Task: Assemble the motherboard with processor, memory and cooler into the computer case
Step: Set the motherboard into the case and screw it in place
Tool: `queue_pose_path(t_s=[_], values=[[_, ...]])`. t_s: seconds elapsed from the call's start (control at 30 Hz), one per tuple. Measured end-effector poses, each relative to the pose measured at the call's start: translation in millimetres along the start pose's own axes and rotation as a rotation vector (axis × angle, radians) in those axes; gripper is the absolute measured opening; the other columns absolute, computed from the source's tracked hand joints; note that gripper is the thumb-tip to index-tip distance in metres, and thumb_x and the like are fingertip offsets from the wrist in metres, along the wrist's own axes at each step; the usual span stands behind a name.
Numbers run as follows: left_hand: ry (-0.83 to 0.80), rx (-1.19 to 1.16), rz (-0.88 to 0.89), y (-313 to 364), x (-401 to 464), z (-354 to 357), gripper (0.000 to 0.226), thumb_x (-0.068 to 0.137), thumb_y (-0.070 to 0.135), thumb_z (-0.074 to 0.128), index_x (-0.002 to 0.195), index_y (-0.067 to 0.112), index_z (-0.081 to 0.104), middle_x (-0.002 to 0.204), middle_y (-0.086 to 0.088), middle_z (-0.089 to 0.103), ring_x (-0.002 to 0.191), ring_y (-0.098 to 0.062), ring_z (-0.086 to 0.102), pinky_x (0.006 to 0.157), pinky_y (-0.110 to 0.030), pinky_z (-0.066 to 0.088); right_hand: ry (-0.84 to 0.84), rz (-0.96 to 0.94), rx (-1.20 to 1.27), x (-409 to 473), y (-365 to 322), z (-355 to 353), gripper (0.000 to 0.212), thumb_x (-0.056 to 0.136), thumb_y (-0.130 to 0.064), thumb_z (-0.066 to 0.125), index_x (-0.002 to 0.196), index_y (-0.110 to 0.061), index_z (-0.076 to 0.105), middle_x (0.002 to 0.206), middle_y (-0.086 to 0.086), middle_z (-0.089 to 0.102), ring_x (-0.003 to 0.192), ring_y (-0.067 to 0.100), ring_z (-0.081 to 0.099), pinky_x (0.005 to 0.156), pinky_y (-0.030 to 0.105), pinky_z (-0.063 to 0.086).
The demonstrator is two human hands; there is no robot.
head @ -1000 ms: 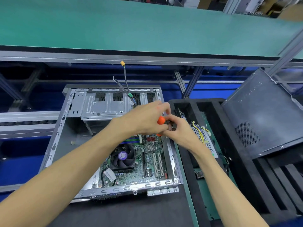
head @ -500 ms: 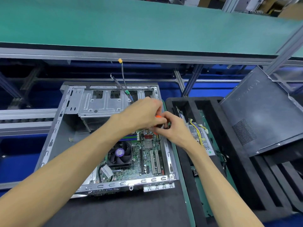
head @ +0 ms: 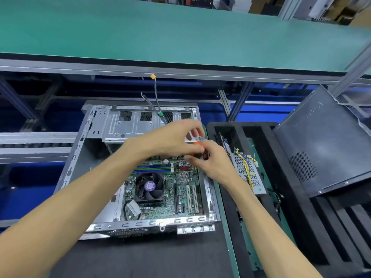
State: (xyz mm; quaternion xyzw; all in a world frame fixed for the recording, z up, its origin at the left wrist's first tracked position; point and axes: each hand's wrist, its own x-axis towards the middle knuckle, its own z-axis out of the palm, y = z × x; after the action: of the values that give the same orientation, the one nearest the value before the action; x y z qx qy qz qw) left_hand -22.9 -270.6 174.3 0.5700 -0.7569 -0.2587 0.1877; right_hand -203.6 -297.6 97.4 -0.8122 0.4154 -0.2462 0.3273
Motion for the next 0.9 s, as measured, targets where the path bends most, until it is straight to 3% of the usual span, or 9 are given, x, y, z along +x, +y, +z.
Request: queue_pose_path(t_s=[0.07,0.17,0.3,0.37,0.47,0.57,0.7,0.8,0.9], values=[[0.150,-0.054,-0.079,-8.1,-10.4,-9.8,0.024,0.092,0.041,0.064,0.111,0.026,0.059,0.104,0.009,0.062,0.094,-0.008,0.061,0.080,-0.026,0.050,0.064,0.017,0.046,1.4,-0.7,0.9,0.031,0.084,-0.058,0.070,0.095,-0.030,0.066,0.092,-0.006,0.062,0.085,0.010,0.056,0.077,0.032,0.048],[0.306,-0.069,-0.189,-26.6,-29.9,-22.2,0.015,0.097,0.033,0.057,0.108,0.023,0.059,0.100,0.006,0.063,0.092,-0.011,0.061,0.080,-0.029,0.051,0.181,0.062,0.306,8.5,-16.8,-2.0,0.032,0.089,-0.057,0.066,0.079,-0.027,0.057,0.074,-0.005,0.054,0.069,0.015,0.052,0.070,0.041,0.051],[0.445,-0.042,-0.361,-53.7,-63.1,-29.2,0.014,0.098,0.031,0.056,0.108,0.022,0.057,0.101,0.002,0.061,0.093,-0.016,0.059,0.083,-0.033,0.049,0.272,0.037,0.461,27.8,-52.0,-6.5,0.043,0.093,-0.055,0.060,0.074,-0.018,0.046,0.063,0.004,0.042,0.058,0.011,0.040,0.054,0.029,0.039],[0.518,0.045,-0.495,-66.8,-81.3,-29.1,0.025,0.096,0.031,0.058,0.118,0.018,0.054,0.110,-0.003,0.058,0.102,-0.022,0.056,0.090,-0.040,0.047,0.239,0.036,0.441,40.0,-65.7,-7.4,0.047,0.093,-0.052,0.063,0.075,-0.012,0.044,0.064,0.013,0.044,0.056,0.020,0.045,0.052,0.033,0.038],[0.612,0.274,-0.675,-84.4,-109.0,-25.5,0.047,0.091,0.031,0.063,0.130,0.011,0.046,0.122,-0.015,0.050,0.113,-0.034,0.045,0.094,-0.045,0.039,0.110,0.067,0.241,64.6,-73.7,-3.1,0.036,0.091,-0.040,0.071,0.075,-0.020,0.045,0.065,-0.003,0.044,0.059,0.022,0.046,0.054,0.031,0.040],[0.680,0.398,-0.758,-96.9,-133.2,-18.9,0.059,0.086,0.030,0.068,0.132,0.004,0.044,0.122,-0.022,0.047,0.113,-0.039,0.043,0.095,-0.047,0.037,-0.039,0.025,-0.101,86.3,-79.2,6.7,0.023,0.089,-0.033,0.074,0.089,-0.020,0.055,0.075,-0.005,0.054,0.066,0.017,0.048,0.059,0.031,0.036],[0.574,0.383,-0.968,-109.7,-157.2,-10.4,0.070,0.087,0.036,0.067,0.138,0.001,0.034,0.125,-0.023,0.047,0.114,-0.042,0.047,0.085,-0.049,0.041,-0.258,-0.062,-0.350,97.6,-91.3,25.3,0.029,0.085,-0.036,0.079,0.107,-0.024,0.065,0.092,-0.001,0.062,0.079,0.021,0.056,0.066,0.031,0.042],[0.446,0.310,-1.063,-115.7,-168.0,0.2,0.056,0.095,0.033,0.057,0.135,0.005,0.030,0.112,-0.014,0.056,0.089,-0.037,0.058,0.063,-0.039,0.038,-0.320,-0.098,-0.535,99.2,-92.3,42.1,0.052,0.079,-0.049,0.080,0.123,-0.026,0.062,0.112,0.004,0.056,0.097,0.027,0.057,0.079,0.037,0.049],[0.453,0.342,-1.039,-119.4,-174.7,9.0,0.031,0.095,0.012,0.052,0.120,0.004,0.036,0.088,-0.009,0.052,0.058,-0.025,0.044,0.050,-0.033,0.029,-0.331,-0.138,-0.686,98.3,-90.4,57.3,0.059,0.079,-0.052,0.079,0.126,-0.025,0.057,0.120,0.006,0.052,0.109,0.030,0.052,0.075,0.035,0.040]])
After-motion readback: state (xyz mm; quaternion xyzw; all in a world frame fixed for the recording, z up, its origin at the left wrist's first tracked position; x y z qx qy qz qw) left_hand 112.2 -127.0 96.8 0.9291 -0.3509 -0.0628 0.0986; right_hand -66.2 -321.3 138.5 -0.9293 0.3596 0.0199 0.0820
